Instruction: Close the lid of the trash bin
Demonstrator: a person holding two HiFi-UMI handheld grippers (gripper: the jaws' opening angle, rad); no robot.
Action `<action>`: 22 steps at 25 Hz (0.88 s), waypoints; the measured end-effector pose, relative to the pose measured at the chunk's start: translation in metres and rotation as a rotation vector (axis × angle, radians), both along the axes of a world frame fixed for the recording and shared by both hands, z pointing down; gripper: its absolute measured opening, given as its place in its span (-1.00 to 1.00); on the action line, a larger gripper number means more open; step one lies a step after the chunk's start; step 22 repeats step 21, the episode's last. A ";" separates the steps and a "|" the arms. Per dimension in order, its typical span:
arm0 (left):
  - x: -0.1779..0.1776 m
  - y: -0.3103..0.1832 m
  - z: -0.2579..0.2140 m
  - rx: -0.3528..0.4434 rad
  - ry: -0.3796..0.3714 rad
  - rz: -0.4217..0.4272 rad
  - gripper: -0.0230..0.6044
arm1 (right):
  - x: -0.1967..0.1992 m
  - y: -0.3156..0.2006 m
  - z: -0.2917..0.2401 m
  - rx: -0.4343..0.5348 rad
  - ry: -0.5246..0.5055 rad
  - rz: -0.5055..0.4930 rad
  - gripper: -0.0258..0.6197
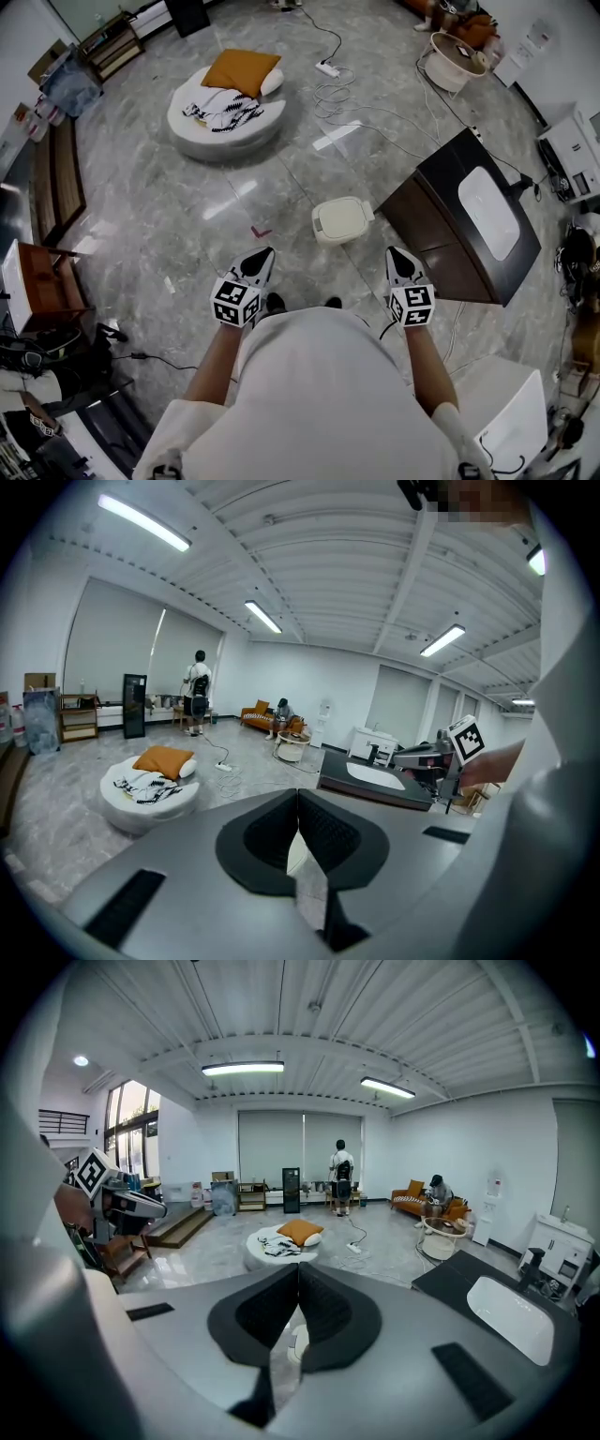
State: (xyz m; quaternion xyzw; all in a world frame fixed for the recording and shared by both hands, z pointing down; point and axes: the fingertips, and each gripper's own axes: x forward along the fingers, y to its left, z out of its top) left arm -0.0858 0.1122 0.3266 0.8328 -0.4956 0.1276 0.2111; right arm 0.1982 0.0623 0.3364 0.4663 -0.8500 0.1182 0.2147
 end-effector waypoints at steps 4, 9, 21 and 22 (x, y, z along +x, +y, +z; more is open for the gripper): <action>0.002 0.001 0.002 0.000 0.004 0.002 -0.87 | -0.001 0.000 -0.001 0.009 0.002 -0.001 -0.83; 0.002 -0.002 0.002 0.001 0.010 0.010 -0.87 | -0.003 -0.005 -0.002 0.011 0.000 0.011 -0.83; 0.002 -0.006 0.004 -0.003 0.017 0.016 -0.87 | -0.004 -0.006 0.002 0.006 -0.006 0.021 -0.83; 0.002 -0.006 0.004 -0.003 0.017 0.016 -0.87 | -0.004 -0.006 0.002 0.006 -0.006 0.021 -0.83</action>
